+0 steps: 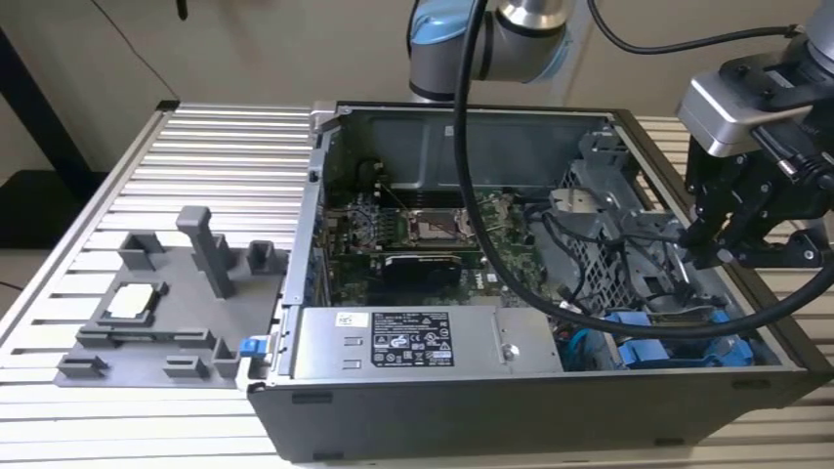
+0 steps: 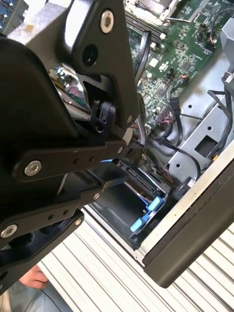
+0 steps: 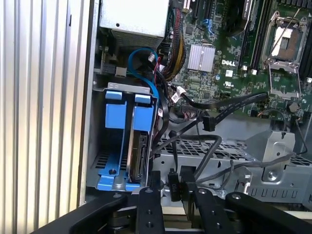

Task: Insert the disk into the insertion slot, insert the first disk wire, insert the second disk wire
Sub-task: 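Insert the first disk wire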

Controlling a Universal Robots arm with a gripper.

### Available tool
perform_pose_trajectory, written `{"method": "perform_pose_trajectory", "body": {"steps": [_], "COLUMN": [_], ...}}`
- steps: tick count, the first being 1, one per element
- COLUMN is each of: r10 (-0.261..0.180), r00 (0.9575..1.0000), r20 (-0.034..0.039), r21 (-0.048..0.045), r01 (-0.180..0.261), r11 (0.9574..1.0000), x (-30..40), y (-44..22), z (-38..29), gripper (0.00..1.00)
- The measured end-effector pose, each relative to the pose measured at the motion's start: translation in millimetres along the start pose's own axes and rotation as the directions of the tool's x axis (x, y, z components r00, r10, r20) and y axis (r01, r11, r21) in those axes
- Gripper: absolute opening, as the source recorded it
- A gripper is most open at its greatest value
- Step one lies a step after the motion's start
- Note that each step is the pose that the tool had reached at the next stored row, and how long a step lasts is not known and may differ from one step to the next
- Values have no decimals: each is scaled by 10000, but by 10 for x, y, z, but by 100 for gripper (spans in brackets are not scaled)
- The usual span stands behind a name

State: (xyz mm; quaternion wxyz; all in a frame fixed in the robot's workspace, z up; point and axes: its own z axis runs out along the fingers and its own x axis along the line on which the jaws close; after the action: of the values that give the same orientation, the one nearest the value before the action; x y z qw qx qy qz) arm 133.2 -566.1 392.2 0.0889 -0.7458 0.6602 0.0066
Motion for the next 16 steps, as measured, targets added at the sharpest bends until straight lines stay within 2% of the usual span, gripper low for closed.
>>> {"method": "perform_pose_trajectory", "body": {"steps": [1,3,14,16], "r10": [0,-1,-1,-14], "r00": [10000,10000,10000,9999], "r20": [0,0,-9,-154], "r21": [0,0,-3,-38], "r01": [0,1,1,13], "r11": [10000,10000,10000,10000], "x": [0,0,0,1], "y": [0,-1,-1,-9], "z": [0,0,1,5], "gripper": [22,19,19,19]}}
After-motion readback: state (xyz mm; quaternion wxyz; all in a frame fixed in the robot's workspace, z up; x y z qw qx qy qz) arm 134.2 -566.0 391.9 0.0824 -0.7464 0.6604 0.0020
